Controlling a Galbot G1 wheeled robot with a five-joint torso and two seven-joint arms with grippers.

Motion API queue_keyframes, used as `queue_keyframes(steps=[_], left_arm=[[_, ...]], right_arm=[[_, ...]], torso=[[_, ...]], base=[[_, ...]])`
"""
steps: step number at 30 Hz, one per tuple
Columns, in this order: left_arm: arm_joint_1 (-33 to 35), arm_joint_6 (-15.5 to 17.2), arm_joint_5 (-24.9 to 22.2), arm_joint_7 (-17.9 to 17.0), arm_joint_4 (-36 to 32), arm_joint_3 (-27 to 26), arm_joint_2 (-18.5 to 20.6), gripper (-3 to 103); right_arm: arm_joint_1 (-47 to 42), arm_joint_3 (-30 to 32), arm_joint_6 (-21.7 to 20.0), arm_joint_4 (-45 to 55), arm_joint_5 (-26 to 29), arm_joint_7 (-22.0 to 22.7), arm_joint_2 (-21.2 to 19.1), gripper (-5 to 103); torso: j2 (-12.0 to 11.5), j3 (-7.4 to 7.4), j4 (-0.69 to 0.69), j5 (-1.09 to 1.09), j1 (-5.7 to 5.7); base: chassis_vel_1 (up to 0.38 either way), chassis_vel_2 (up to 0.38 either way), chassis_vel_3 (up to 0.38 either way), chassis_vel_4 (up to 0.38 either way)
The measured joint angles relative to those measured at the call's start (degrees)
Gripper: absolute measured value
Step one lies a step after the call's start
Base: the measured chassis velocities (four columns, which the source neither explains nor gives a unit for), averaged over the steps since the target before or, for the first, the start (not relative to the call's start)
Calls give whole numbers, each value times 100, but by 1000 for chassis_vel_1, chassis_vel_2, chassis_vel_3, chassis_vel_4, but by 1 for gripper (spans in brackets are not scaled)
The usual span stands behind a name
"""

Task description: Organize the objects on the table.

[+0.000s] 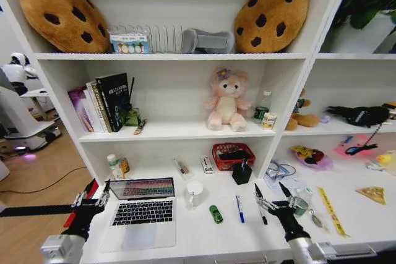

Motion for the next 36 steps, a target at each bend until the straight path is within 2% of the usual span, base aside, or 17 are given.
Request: queue_keyframes(steps=[2, 3, 6, 9, 11, 12, 14, 17, 18, 20, 21, 23, 24, 26, 33, 36], left_arm=[[-117, 133, -183, -14, 107, -3, 656, 25], [-117, 133, -183, -14, 107, -3, 656, 25], [-201, 252, -517, -20, 231, -40, 1365, 9], [-207, 278, -653, -20, 266, -62, 1567, 4], [-139, 290, -879, -1, 348, -80, 2024, 1], [-139, 290, -879, -1, 348, -80, 2024, 1], [-51, 288, -1069, 66, 419, -96, 2603, 0], [-58, 286, -1131, 84, 470, -95, 2789, 0], [-132, 283, -1263, 114, 593, -63, 3121, 0], [-271, 283, -1485, 160, 732, -22, 3500, 0], [-271, 283, -1485, 160, 732, -22, 3500, 0], [-431, 262, -1837, 284, 878, -11, 3997, 0], [-431, 262, -1837, 284, 878, -11, 3997, 0], [-466, 234, -2022, 393, 953, -11, 4255, 0], [-479, 180, -2145, 557, 1064, 23, 4545, 0], [-546, 58, -2161, 821, 1226, 165, 5035, 0]], right_arm=[[-48, -6, 72, -64, -71, 9, 93, 100], [-48, -6, 72, -64, -71, 9, 93, 100], [-62, -41, 129, -156, -156, 36, 252, 100], [-61, -53, 138, -176, -190, 44, 303, 100], [-80, -96, 147, -190, -263, 51, 378, 100], [-80, -96, 147, -190, -263, 51, 378, 100], [-95, -135, 151, -209, -365, 66, 472, 100], [-103, -140, 151, -210, -375, 73, 501, 100], [-127, -142, 155, -210, -390, 81, 541, 100], [-175, -137, 185, -209, -409, 88, 578, 100], [-175, -137, 185, -209, -409, 88, 578, 100], [-256, -106, 245, -211, -423, 104, 613, 100], [-256, -106, 245, -211, -423, 104, 613, 100], [-287, -88, 278, -224, -437, 115, 629, 100], [-311, -66, 303, -226, -446, 130, 644, 100], [-337, -29, 321, -207, -457, 157, 655, 100]], torso=[[0, 0, -2, 1, 0], [0, 0, -2, 1, 0], [0, 0, 1, 1, 0], [0, 0, 0, 1, 0], [0, 0, 0, 0, 0], [0, 0, 0, 0, 0], [0, 0, 1, 2, 0], [0, 0, -1, 2, 0], [0, 0, -1, 1, 0], [-1, 0, -1, 1, 0], [-1, 0, -1, 1, 0], [-1, 0, -2, 1, 1], [-1, 0, -2, 1, 1], [0, 0, -2, 2, 0], [-1, 1, 1, 2, 0], [-1, 0, 0, 1, 0]], base=[[0, 0, 0, 0], [0, 0, 0, 0], [0, 0, 0, 0], [0, 0, 0, 0], [0, 0, 0, 0], [0, 0, 0, 0], [0, 0, 0, 0], [0, 0, 0, 0], [0, 0, 0, 0], [0, 0, 0, 0], [0, 0, 0, 0], [0, 0, 0, 0], [0, 0, 0, 0], [0, 0, 0, 0], [0, 0, 0, 0], [0, 0, 0, 0]])
